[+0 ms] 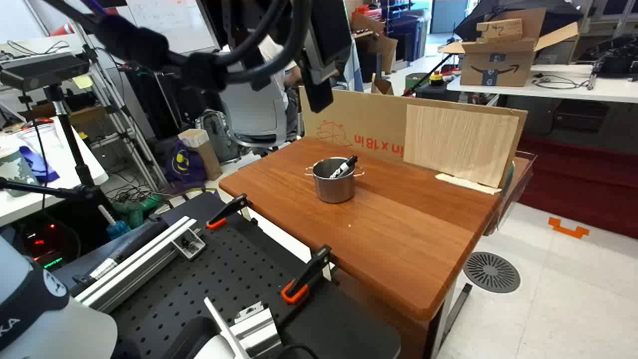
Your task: Pick up the marker from the cup and put it on the table
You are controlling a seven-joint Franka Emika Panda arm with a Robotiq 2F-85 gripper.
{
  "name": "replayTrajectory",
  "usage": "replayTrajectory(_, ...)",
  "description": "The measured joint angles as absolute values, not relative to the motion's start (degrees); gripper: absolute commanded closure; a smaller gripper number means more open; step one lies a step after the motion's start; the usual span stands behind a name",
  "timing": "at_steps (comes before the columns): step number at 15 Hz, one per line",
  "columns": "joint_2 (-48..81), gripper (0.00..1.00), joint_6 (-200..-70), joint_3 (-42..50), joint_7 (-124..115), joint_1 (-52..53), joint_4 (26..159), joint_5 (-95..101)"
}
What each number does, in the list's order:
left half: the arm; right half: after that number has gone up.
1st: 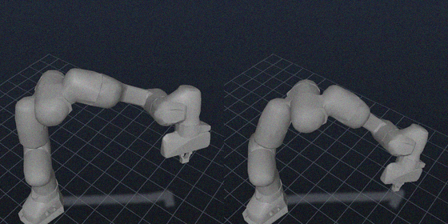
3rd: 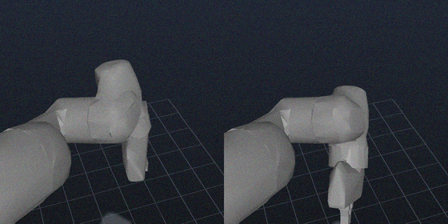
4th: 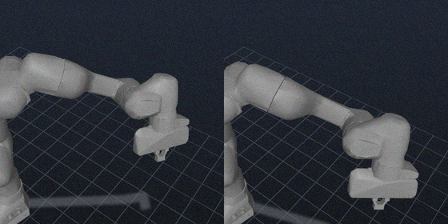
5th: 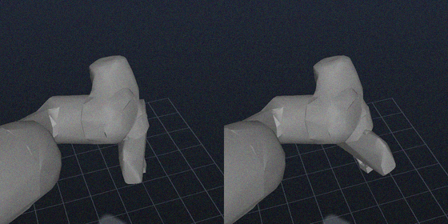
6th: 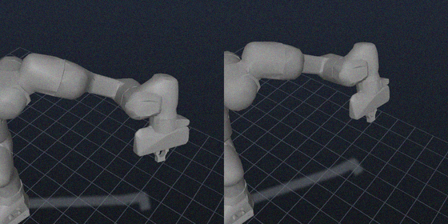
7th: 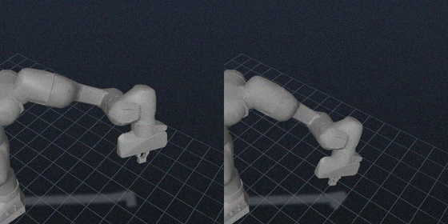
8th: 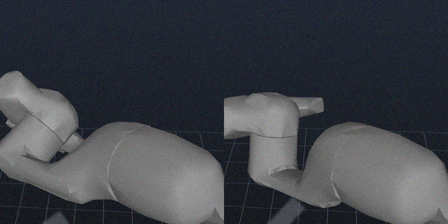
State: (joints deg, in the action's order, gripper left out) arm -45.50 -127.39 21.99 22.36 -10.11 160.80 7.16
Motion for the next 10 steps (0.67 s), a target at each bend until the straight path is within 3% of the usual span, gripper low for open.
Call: replayTrajectory(10, -45.3, 0.0, -127.3, 22.0, 22.4, -10.1, 161.2, 7.2)
